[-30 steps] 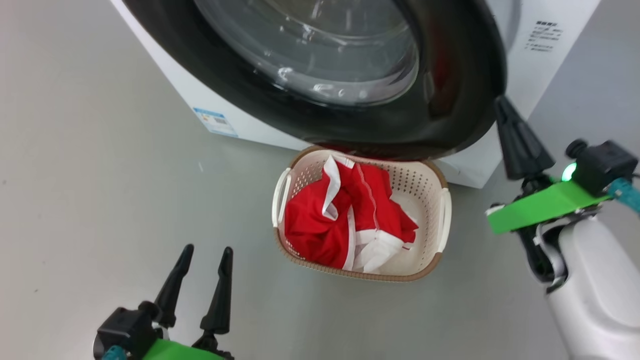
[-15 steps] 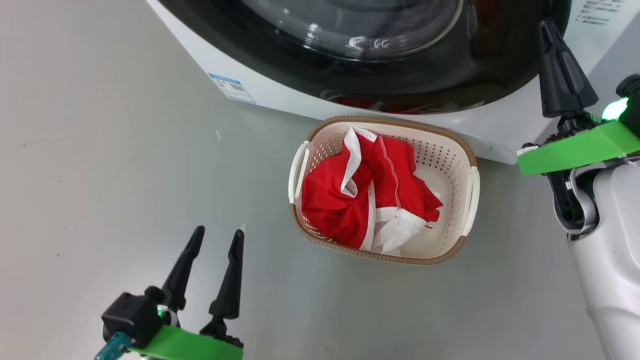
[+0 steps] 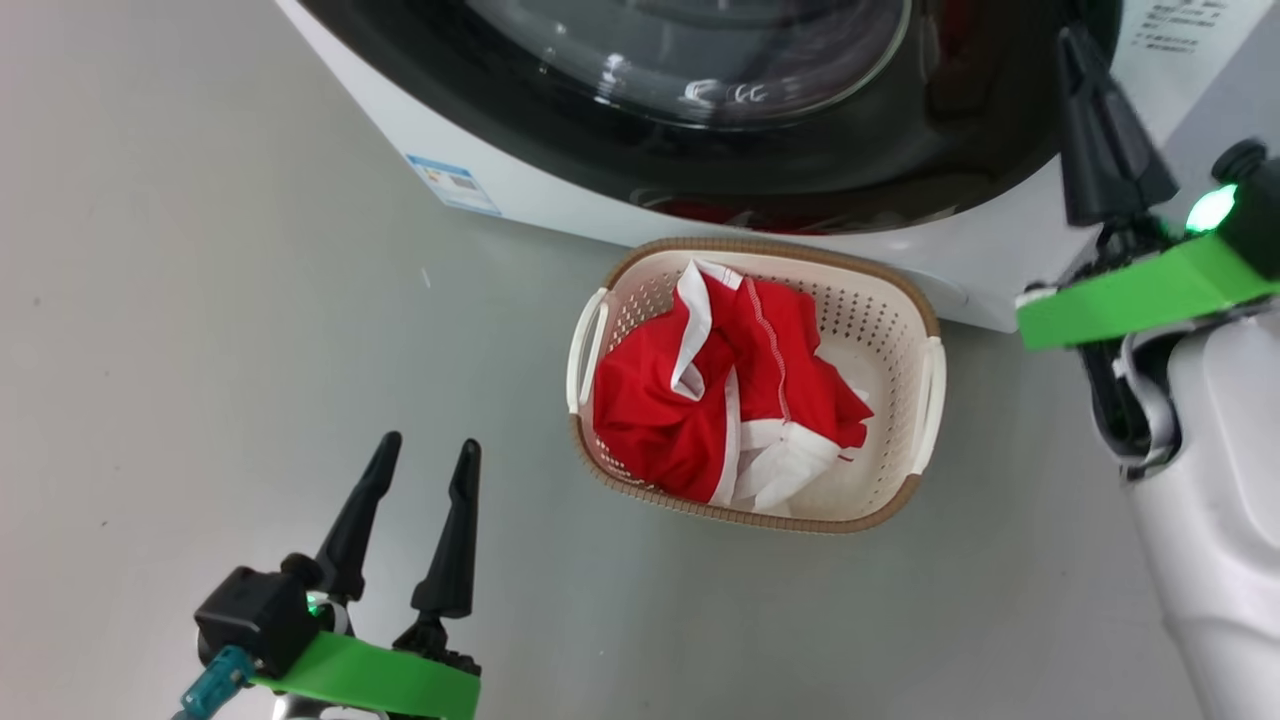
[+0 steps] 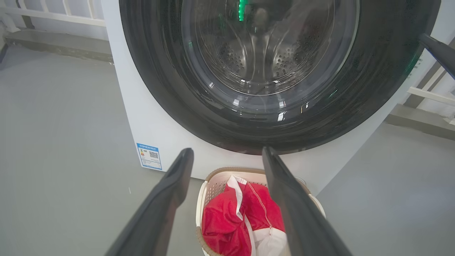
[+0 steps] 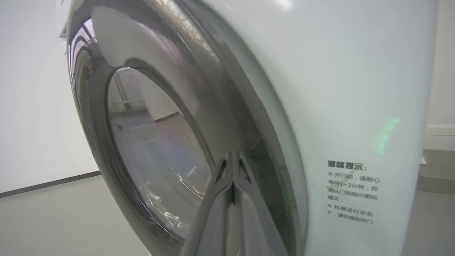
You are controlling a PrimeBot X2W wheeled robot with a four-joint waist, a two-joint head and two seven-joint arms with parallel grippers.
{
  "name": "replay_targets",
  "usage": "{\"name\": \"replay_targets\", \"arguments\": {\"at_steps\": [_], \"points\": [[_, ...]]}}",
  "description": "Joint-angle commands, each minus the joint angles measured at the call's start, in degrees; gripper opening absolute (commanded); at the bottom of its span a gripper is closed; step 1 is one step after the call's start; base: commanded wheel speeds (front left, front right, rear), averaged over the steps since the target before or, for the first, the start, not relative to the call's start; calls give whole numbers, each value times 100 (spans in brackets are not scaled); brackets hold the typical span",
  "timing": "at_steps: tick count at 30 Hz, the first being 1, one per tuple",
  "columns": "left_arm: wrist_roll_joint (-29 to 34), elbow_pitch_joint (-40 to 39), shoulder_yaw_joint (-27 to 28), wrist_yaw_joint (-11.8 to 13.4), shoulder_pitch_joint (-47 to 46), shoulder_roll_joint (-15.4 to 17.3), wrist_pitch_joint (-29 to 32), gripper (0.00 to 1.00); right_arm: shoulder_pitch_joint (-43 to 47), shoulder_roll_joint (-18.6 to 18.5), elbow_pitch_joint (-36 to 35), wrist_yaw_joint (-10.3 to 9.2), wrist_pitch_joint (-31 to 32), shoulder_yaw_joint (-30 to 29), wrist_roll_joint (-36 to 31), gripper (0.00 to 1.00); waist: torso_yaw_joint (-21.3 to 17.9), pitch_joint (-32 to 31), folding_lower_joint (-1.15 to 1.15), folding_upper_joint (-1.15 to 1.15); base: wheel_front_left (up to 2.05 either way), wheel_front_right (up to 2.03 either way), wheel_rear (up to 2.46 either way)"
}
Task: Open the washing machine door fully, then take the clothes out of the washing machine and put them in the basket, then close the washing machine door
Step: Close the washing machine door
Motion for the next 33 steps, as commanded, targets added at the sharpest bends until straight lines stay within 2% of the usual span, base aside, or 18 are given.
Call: {"name": "replay_targets", "arguments": {"at_steps": [1, 2, 9, 22, 33], "points": [[73, -78, 259, -31, 7, 84, -70, 100, 266, 83, -173, -22, -13, 176, 29, 80, -97, -130, 0, 0, 0, 0, 0], [97, -66, 281, -31, 21, 84, -70, 100, 360, 87, -180, -22, -13, 212, 31, 100, -127, -173, 0, 0, 0, 0, 0], [303, 60, 438, -31, 156, 84, -70, 100, 1048, 69, -261, -22, -13, 367, 50, 100, -382, -490, 0, 0, 0, 0, 0], [583, 223, 736, -31, 406, 88, -70, 100, 2119, 193, -498, -22, -13, 298, 71, 100, -850, -964, 0, 0, 0, 0, 0], [571, 303, 906, -31, 629, 281, -70, 100, 2957, 284, -643, -22, -13, 290, 75, 100, -1275, -1330, 0, 0, 0, 0, 0]]}}
